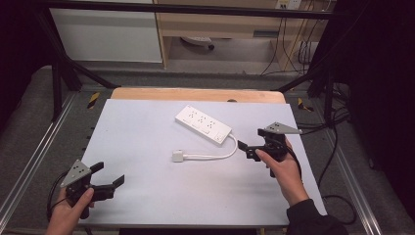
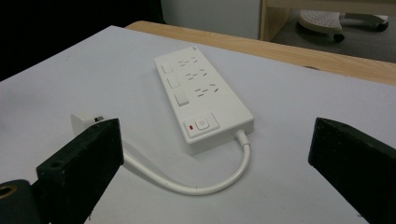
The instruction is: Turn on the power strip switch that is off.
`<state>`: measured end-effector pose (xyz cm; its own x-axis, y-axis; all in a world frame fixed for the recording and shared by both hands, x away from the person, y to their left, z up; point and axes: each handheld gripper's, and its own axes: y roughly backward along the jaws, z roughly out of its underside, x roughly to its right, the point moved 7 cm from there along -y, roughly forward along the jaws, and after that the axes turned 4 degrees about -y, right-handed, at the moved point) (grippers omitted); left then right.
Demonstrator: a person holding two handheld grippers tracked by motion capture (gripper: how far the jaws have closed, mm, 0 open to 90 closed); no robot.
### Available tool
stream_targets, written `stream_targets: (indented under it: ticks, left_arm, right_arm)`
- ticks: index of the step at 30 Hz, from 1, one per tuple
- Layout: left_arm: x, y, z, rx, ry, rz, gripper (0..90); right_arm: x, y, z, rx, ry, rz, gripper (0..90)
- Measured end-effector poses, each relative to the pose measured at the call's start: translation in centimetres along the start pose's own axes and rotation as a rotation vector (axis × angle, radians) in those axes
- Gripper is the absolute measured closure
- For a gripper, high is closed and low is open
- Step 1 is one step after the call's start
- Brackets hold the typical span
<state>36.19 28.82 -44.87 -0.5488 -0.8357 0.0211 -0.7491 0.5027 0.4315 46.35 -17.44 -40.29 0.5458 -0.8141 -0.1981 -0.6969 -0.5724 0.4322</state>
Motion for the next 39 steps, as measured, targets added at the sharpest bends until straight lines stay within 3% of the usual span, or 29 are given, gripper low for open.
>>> stream_targets:
  ticks: [23,39]
  left_arm:
    - [0.0,0.0,0.0,-0.003,-0.006,-0.001,5.5]
    - [0.0,-0.1,0.1,-0.009,-0.013,0.000,5.5]
  right_arm:
    - [-0.5,-2.1,-2.1,0.022,0.012,-0.002,6.7]
    - [-0.9,-3.3,-3.3,0.038,0.016,-0.013,16.6]
